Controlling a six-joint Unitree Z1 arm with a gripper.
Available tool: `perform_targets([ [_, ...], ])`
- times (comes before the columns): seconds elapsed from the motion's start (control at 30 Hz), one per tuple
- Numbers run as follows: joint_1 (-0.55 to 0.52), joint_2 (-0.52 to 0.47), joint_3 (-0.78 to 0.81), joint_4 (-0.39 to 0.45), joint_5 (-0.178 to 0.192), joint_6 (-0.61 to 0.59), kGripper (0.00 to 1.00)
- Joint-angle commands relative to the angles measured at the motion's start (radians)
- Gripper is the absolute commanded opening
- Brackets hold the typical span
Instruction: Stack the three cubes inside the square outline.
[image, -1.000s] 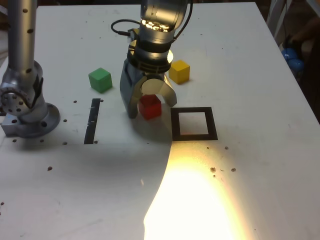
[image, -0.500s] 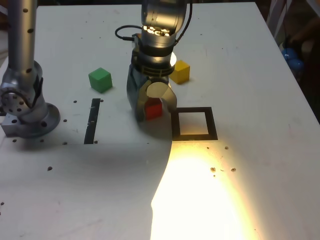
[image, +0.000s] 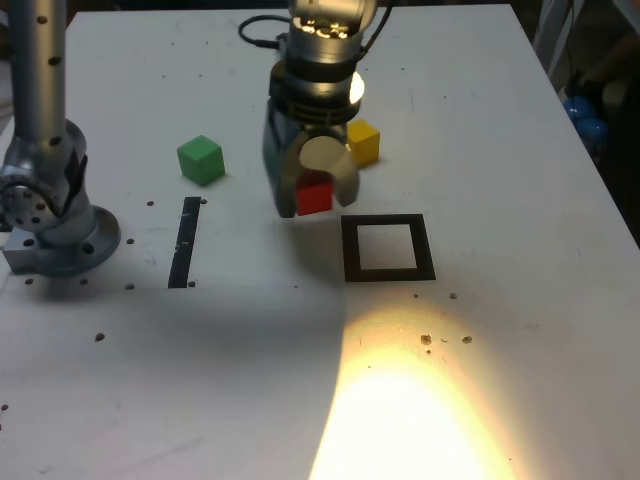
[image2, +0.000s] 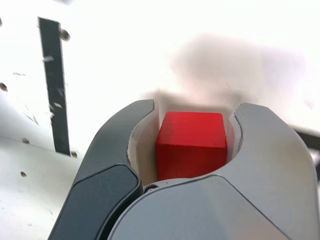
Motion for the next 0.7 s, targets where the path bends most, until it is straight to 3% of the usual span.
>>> perform_targets([
  [0.0,-0.028,0.013,-0.041,0.014,-0.001,0.007,0.25],
  [0.43,-0.074,0.159,-0.185,0.007,-0.007,0.086,0.25],
  [0.67,-0.076,0.207,-0.202,-0.017,-0.034,0.120,0.26],
])
